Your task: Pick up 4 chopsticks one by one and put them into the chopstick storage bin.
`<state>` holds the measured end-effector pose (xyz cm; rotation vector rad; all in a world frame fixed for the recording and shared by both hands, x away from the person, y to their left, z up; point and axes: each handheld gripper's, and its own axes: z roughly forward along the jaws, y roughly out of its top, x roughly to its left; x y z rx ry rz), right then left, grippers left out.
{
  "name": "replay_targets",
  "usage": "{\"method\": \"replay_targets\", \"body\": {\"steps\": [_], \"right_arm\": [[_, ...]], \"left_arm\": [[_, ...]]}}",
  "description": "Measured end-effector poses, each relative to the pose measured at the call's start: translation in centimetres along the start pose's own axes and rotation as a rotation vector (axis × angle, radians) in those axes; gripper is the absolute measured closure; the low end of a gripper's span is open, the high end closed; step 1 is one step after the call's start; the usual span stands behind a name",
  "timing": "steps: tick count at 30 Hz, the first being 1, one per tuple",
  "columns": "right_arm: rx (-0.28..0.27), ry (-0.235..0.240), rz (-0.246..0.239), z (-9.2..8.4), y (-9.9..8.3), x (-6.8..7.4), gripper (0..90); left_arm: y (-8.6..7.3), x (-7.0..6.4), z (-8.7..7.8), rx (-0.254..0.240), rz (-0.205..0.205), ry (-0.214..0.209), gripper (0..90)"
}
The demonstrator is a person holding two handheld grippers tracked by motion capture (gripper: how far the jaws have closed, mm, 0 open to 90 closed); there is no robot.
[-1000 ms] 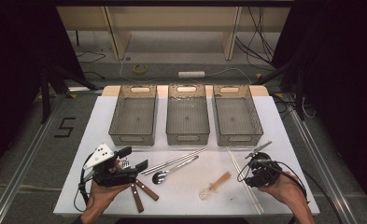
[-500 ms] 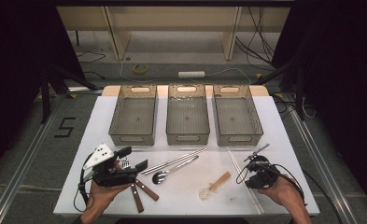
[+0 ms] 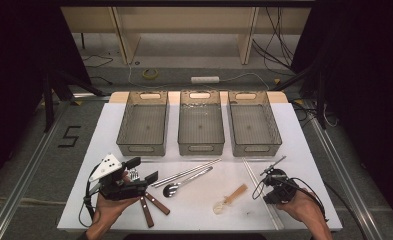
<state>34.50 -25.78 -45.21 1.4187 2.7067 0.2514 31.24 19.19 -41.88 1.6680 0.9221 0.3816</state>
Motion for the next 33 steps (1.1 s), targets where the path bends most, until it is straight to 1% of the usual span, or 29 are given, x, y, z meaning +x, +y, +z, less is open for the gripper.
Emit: {"method": "replay_targets", "body": {"steps": [17, 21, 28, 29, 33], "right_arm": [[0.01, -0.003, 0.023, 0.04, 0.05, -0.28, 82.0], [0.009, 0.004, 0.03, 0.08, 0.02, -0.35, 82.0], [0.009, 0.009, 0.023, 0.09, 0.05, -0.54, 84.2], [0.011, 0.01, 0.036, 0.07, 0.04, -0.55, 84.7], [0.005, 0.023, 0.039, 0.05, 0.01, -0.79, 84.9]], "left_arm": [[-0.02, 0.02, -0.06, -0.001, -0.001, 0.001, 16.1], [-0.01, 0.0, -0.05, 0.0, 0.0, 0.001, 16.1], [-0.02, 0.02, -0.06, -0.001, -0.001, 0.001, 16.1], [-0.02, 0.03, -0.06, 0.0, -0.001, 0.0, 16.1], [-0.01, -0.03, -0.03, 0.002, 0.005, 0.001, 16.1]]}}
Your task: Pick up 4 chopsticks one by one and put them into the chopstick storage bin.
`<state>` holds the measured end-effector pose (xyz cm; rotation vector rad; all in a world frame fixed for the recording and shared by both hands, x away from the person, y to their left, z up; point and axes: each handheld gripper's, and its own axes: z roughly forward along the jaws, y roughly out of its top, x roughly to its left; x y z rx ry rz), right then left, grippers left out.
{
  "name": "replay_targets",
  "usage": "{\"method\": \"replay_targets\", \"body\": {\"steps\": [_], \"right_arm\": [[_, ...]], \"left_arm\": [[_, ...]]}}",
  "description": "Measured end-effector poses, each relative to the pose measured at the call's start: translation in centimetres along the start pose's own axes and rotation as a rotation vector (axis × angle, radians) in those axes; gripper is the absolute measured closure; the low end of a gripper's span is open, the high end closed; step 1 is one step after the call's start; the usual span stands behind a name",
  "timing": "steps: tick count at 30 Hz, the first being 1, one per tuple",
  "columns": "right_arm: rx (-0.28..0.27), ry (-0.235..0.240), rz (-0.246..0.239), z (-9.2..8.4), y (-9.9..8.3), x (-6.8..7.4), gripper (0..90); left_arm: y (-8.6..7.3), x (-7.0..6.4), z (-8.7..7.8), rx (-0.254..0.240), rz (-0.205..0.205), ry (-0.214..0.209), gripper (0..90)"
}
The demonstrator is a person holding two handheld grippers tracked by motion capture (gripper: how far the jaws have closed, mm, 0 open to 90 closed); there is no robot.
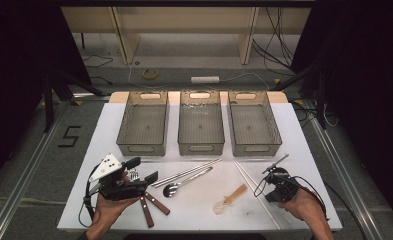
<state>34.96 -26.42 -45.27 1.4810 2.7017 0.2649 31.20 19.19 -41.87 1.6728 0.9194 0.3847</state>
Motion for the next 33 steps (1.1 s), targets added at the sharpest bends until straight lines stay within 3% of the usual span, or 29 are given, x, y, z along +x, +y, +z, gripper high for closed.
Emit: {"method": "replay_targets", "body": {"steps": [6, 11, 15, 17, 18, 19, 20, 21, 24, 25, 29, 31, 33], "right_arm": [[-0.005, -0.007, 0.001, -0.2, 0.0, -0.2, 85.1], [-0.041, -0.008, -0.023, -1.0, -0.1, -0.4, 85.3], [-0.073, -0.008, -0.057, -2.0, 0.0, -0.1, 85.3], [-0.1, -0.004, -0.103, -2.8, 0.4, 0.7, 85.3], [-0.1, -0.004, -0.103, -2.8, 0.4, 0.7, 85.3], [-0.115, -0.005, -0.139, -3.3, 0.9, 1.5, 85.3], [-0.115, -0.005, -0.139, -3.3, 0.9, 1.5, 85.3], [-0.125, -0.001, -0.185, -3.9, 1.5, 2.5, 85.3], [-0.136, 0.016, -0.255, -4.6, 2.5, 4.2, 85.3], [-0.136, 0.016, -0.255, -4.6, 2.5, 4.2, 85.3], [-0.137, 0.026, -0.345, -5.0, 3.5, 6.5, 85.3], [-0.13, 0.039, -0.399, -4.9, 4.1, 7.9, 85.3], [-0.125, 0.042, -0.415, -4.8, 4.2, 8.4, 85.3]], "left_arm": [[0.0, 0.0, 0.0, 0.0, 0.001, 0.001, 16.1], [0.1, 0.0, 0.1, 0.002, -0.005, -0.002, 16.1], [0.3, -0.3, 0.3, 0.0, -0.035, -0.048, 16.1], [0.4, -0.6, 0.6, 0.021, -0.011, -0.066, 16.2], [0.5, -0.8, 0.9, 0.033, -0.008, -0.081, 16.2], [0.7, -1.3, 1.6, 0.065, 0.008, -0.111, 16.2], [0.7, -1.3, 1.6, 0.065, 0.008, -0.111, 16.2], [0.7, -1.7, 2.0, 0.081, 0.022, -0.122, 16.4], [0.9, -3.0, 3.3, 0.138, 0.078, -0.17, 16.3], [1.0, -3.4, 3.7, 0.153, 0.096, -0.179, 16.3], [1.0, -4.9, 5.0, 0.212, 0.193, -0.19, 16.4], [0.9, -5.4, 5.6, 0.24, 0.217, -0.204, 16.6], [0.8, -5.8, 6.2, 0.264, 0.239, -0.216, 16.6]]}}
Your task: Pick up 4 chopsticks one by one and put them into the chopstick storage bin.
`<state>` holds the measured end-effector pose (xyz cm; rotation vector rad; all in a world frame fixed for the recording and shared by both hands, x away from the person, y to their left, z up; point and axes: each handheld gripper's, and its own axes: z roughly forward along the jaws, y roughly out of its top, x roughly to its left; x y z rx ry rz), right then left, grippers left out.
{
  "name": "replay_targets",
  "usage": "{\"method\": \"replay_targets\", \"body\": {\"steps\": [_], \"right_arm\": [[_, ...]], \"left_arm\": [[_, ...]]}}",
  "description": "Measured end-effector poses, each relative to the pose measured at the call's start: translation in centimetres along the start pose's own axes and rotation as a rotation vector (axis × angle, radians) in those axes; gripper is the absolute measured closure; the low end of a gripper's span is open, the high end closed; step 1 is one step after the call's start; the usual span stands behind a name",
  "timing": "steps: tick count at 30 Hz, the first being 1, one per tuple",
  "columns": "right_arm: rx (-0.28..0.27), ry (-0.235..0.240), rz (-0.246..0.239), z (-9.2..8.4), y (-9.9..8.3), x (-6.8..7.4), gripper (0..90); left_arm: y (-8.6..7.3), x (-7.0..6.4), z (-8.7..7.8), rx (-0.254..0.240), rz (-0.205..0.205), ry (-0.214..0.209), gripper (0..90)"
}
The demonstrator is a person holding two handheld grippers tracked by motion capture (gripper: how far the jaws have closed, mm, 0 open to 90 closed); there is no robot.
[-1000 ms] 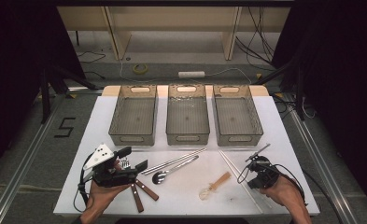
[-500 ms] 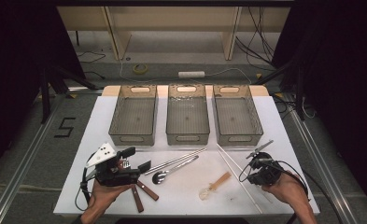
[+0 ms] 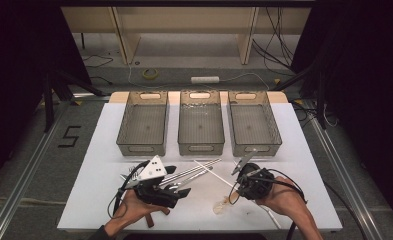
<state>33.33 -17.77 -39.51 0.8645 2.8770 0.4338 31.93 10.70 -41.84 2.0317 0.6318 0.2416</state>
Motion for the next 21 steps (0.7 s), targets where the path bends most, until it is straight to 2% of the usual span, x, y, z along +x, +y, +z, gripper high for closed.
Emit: {"method": "replay_targets", "body": {"steps": [2, 3, 6, 12, 16, 21], "right_arm": [[0.013, 0.014, -0.058, 0.3, 0.6, 0.9, 85.3], [0.013, 0.014, -0.058, 0.3, 0.6, 0.9, 85.3], [0.021, 0.024, -0.104, 0.6, 1.3, 1.8, 85.3], [0.039, 0.051, -0.194, 1.4, 2.8, 3.7, 85.3], [0.048, 0.061, -0.218, 1.6, 3.1, 4.1, 85.3], [0.053, 0.068, -0.246, 1.7, 3.3, 4.4, 85.3]], "left_arm": [[0.1, -0.3, 0.4, 0.023, 0.019, -0.005, 16.8], [0.1, -0.4, 0.6, 0.029, 0.028, -0.008, 16.8], [0.3, -0.8, 1.1, 0.053, 0.068, -0.01, 17.2], [0.3, -1.8, 2.4, 0.148, 0.153, -0.046, 21.0], [-0.1, -2.2, 2.8, 0.203, 0.213, -0.039, 23.5], [-0.4, -2.4, 3.0, 0.233, 0.238, -0.06, 30.4]]}}
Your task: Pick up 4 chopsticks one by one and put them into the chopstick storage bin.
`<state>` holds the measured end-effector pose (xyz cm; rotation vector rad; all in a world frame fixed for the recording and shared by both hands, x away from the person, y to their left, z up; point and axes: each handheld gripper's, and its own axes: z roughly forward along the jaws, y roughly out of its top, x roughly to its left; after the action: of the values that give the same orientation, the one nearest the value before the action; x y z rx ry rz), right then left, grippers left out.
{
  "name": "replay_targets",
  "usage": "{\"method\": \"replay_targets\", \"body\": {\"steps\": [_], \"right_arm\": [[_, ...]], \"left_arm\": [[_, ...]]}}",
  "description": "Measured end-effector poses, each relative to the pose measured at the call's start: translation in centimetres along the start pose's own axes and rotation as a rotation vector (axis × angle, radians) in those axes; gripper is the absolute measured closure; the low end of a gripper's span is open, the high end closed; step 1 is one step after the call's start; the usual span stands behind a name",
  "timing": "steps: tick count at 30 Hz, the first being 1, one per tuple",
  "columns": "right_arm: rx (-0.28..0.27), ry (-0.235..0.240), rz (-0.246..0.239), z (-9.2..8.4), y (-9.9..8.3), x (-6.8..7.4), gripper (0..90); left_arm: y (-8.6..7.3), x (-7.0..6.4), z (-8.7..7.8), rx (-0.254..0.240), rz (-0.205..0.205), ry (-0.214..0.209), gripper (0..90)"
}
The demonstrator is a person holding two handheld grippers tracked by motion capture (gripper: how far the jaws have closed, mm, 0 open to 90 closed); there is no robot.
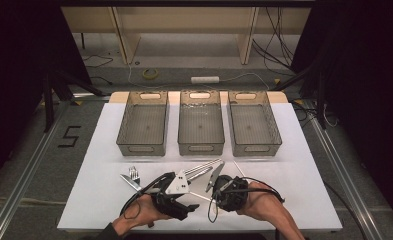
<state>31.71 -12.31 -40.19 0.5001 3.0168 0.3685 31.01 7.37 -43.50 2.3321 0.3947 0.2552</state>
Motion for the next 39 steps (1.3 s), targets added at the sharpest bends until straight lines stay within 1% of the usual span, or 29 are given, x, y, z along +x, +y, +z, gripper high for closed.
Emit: {"method": "replay_targets", "body": {"steps": [3, 6, 8, 11, 13, 15, 17, 19, 22, 24, 27, 29, 31, 32, 34, 36, 37, 39], "right_arm": [[0.005, 0.007, -0.013, 0.1, 0.2, 0.2, 85.3], [0.012, 0.01, -0.034, 0.2, 0.4, 0.4, 85.3], [0.013, 0.014, -0.04, 0.3, 0.6, 0.6, 85.3], [0.02, 0.022, -0.058, 0.5, 0.8, 0.8, 85.3], [0.018, 0.026, -0.064, 0.5, 0.8, 0.9, 85.3], [0.019, 0.028, -0.07, 0.5, 0.9, 1.0, 85.3], [0.019, 0.032, -0.082, 0.4, 0.9, 0.9, 85.3], [0.016, 0.032, -0.078, 0.4, 0.9, 1.0, 85.2], [0.017, 0.039, -0.088, 0.4, 0.9, 1.0, 85.3], [0.016, 0.04, -0.087, 0.4, 0.9, 1.1, 85.3], [0.011, 0.044, -0.086, 0.4, 0.9, 1.2, 85.2], [0.014, 0.048, -0.105, 0.4, 0.9, 1.1, 85.2], [0.01, 0.056, -0.103, 0.4, 0.8, 1.2, 85.2], [0.011, 0.056, -0.125, 0.3, 0.8, 1.1, 85.2], [0.006, 0.062, -0.137, 0.3, 0.7, 1.2, 85.2], [0.002, 0.067, -0.155, 0.1, 0.7, 1.2, 85.0], [0.002, 0.068, -0.168, 0.1, 0.6, 1.2, 84.9], [-0.001, 0.066, -0.186, -0.1, 0.5, 1.2, 84.0]], "left_arm": [[0.0, -0.2, 0.1, 0.009, 0.01, -0.003, 35.4], [0.0, -0.4, 0.2, 0.031, 0.032, -0.017, 40.0], [0.0, -0.6, 0.3, 0.049, 0.061, -0.016, 42.9], [-0.1, -0.8, 0.4, 0.065, 0.076, -0.026, 48.8], [-0.1, -0.9, 0.5, 0.066, 0.077, -0.028, 50.5], [-0.2, -0.9, 0.6, 0.073, 0.094, -0.025, 52.6], [-0.2, -1.0, 0.6, 0.078, 0.101, -0.032, 55.5], [-0.2, -1.1, 0.6, 0.077, 0.105, -0.037, 56.9], [-0.3, -1.0, 0.6, 0.08, 0.115, -0.042, 60.3], [-0.3, -1.1, 0.6, 0.08, 0.117, -0.048, 61.6], [-0.3, -1.2, 0.7, 0.088, 0.138, -0.048, 65.5], [-0.3, -1.3, 0.7, 0.087, 0.142, -0.049, 68.4], [-0.3, -1.3, 0.7, 0.093, 0.147, -0.061, 71.0], [-0.3, -1.3, 0.7, 0.095, 0.148, -0.067, 72.2], [-0.3, -1.4, 0.6, 0.103, 0.164, -0.081, 74.2], [-0.3, -1.5, 0.6, 0.11, 0.19, -0.091, 76.6], [-0.3, -1.6, 0.6, 0.109, 0.194, -0.101, 77.8], [-0.4, -1.8, 0.6, 0.115, 0.227, -0.13, 80.9]]}}
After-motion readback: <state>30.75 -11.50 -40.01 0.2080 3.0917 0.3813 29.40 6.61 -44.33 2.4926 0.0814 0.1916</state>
